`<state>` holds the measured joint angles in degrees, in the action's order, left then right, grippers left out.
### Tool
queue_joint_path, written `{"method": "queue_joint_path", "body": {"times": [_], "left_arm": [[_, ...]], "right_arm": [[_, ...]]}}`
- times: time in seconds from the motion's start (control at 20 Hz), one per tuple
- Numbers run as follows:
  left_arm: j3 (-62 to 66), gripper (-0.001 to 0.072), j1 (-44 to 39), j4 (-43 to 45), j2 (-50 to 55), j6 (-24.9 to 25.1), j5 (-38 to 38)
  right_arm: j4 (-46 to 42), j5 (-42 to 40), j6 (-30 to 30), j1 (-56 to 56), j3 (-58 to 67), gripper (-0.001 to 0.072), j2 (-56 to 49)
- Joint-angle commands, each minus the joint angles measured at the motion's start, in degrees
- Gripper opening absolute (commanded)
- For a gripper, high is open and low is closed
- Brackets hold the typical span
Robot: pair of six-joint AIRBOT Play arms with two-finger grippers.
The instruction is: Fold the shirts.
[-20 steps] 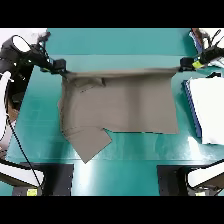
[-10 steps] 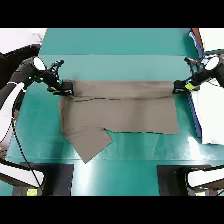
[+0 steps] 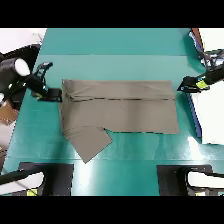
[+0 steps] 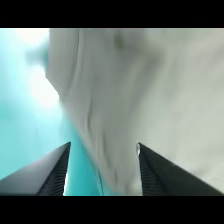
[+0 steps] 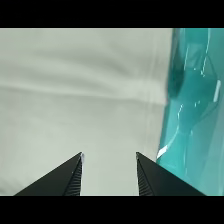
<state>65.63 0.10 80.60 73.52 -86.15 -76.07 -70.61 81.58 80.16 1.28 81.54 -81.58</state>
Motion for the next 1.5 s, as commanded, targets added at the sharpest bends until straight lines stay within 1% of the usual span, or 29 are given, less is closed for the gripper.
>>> {"method": "queue_joint_path", "body": {"times": [0.0,0.15,0.3,0.55,0.75,0.8,0.85,0.9,1.0,1.1,1.3,1.4,1.45], "left_arm": [[-17.07,0.05,0.42,-2.62,-12.87,-2.6,-0.07],[-31.04,0.05,0.42,-10.27,-21.33,-4.02,1.79],[-39.15,0.05,0.42,-14.88,-24.9,-5.09,4.24],[-42.77,0.05,0.37,-21.22,-24.87,-4.9,14.99],[-43.01,0.0498,0.24,-24.9,-24.87,-3.23,17.35],[-43.01,0.0421,0.24,-25.31,-24.87,-3.23,17.03],[-43.01,0.0137,0.24,-25.53,-24.87,-3.02,16.15],[-42.99,0.0039,0.24,-25.9,-24.87,-1.81,14.84],[-42.32,0.0029,0.24,-25.94,-24.87,-0.76,11.58],[-40.17,0.0028,0.24,-25.44,-24.87,-0.35,9.75],[-36.83,0.0029,0.24,-25.2,-24.87,0.28,10.19],[-36.7,0.0029,0.24,-25.24,-24.87,0.74,10.49],[-36.7,0.0029,0.24,-25.24,-24.87,0.72,10.51]], "right_arm": [[0.59,2.36,-0.31,-0.33,-0.09,0.0385,5.97],[0.63,2.43,-0.33,-1.38,-0.11,0.0385,8.31],[0.61,2.49,-0.35,-1.68,-0.11,0.0385,8.74],[0.61,2.69,-0.35,-1.68,-0.11,0.0385,8.72],[0.59,4.24,-0.37,-1.68,-0.11,0.0385,8.72],[0.57,5.22,-0.94,-1.66,-0.11,0.0384,8.72],[0.22,6.58,-1.42,-1.33,-0.13,0.0384,8.72],[0.26,7.48,-1.6,-0.61,-0.74,0.0384,8.98],[0.28,6.86,-1.62,2.54,-6.58,0.0384,11.32],[-0.04,6.45,-1.62,7.74,-15.61,0.0384,14.03],[0.83,1.99,-1.6,21.03,-36.06,0.0388,17.16],[4.68,-1.4,-1.86,25.31,-43.76,0.0387,16.39],[7.1,-2.97,-2.97,26.36,-46.29,0.0388,15.54]]}}
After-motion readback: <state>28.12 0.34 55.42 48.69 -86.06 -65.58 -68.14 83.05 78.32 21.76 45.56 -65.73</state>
